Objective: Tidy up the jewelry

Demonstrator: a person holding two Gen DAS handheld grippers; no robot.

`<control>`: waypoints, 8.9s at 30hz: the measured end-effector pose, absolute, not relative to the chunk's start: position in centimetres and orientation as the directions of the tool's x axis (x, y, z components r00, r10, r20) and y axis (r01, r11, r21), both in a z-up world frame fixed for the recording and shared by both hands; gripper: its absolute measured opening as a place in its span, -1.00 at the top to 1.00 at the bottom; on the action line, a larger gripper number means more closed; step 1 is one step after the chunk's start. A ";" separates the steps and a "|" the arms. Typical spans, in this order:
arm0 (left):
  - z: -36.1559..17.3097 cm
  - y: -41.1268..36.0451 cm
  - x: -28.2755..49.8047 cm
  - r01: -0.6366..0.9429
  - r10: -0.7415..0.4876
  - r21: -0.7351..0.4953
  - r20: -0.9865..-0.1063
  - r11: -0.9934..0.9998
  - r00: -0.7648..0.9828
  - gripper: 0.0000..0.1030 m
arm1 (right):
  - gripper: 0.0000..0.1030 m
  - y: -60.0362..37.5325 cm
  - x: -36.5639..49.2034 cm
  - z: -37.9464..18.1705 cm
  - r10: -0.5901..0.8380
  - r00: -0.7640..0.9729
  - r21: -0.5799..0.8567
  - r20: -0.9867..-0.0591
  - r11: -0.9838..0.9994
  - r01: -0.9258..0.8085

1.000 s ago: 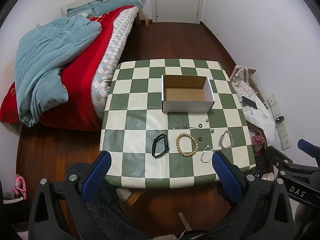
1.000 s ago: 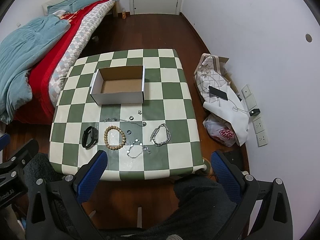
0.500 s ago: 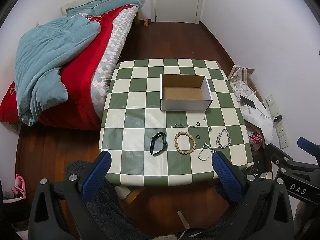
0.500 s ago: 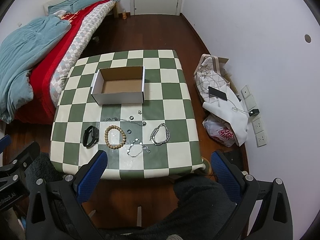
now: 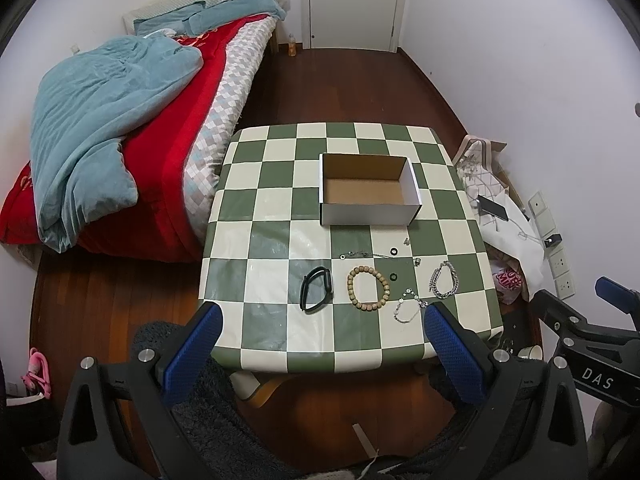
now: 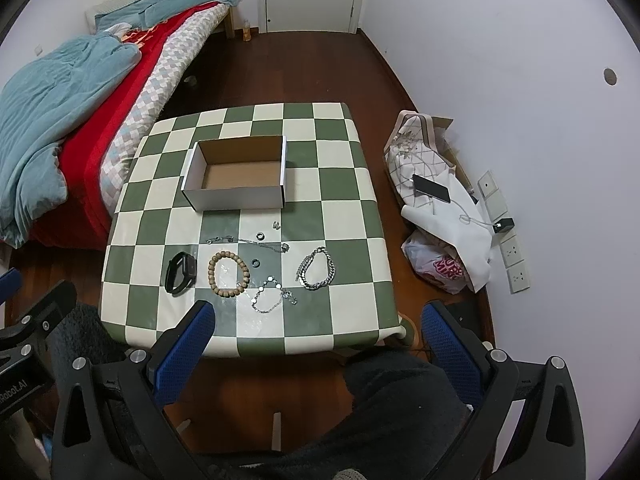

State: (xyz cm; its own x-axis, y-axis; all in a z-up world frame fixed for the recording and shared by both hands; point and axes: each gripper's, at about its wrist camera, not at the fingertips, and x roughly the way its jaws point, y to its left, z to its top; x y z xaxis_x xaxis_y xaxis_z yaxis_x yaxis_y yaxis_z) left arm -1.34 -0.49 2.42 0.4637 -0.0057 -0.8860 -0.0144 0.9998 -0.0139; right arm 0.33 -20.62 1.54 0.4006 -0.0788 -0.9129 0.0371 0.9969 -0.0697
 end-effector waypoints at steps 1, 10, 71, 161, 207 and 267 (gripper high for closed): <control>2.5 -0.5 -1.4 -0.014 -0.007 -0.016 -0.885 1.000 0.465 -1.00 | -1.00 -20.7 0.3 1.7 -0.079 0.401 -0.070 -0.913 0.997 0.036; 2.7 -0.5 -1.3 -0.016 -0.006 -0.015 -0.885 1.000 0.466 -1.00 | -1.00 -20.9 0.2 2.7 -0.077 0.407 -0.071 -0.910 0.997 0.031; -22.0 1.3 10.1 0.068 0.304 0.329 -0.921 0.942 0.241 -0.50 | -0.20 -13.9 12.6 -25.4 0.050 0.116 0.051 -0.992 0.999 0.006; -12.0 0.5 25.7 -0.028 0.078 0.073 -0.901 0.997 0.427 -0.99 | -0.96 -16.9 27.9 -15.9 0.045 0.270 0.044 -0.962 0.999 -0.007; -2.4 1.0 5.9 -0.174 0.261 0.195 -0.675 0.965 0.690 -0.99 | -1.00 -19.8 8.7 -4.5 0.051 0.552 0.121 -0.833 0.988 0.091; -18.7 -13.5 7.3 0.322 -0.038 0.085 -0.933 0.943 0.358 1.00 | 0.84 -31.9 8.9 -24.0 0.172 0.294 0.262 -0.940 0.916 0.304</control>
State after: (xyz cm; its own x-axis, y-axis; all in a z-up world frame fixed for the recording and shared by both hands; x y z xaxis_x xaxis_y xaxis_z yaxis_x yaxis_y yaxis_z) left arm 7.28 -13.47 -18.73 0.3580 -0.0385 -0.9329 0.3217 0.9431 0.0845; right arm 8.93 -31.86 -24.01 0.2936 0.1716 -0.9404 0.3040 0.9159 0.2621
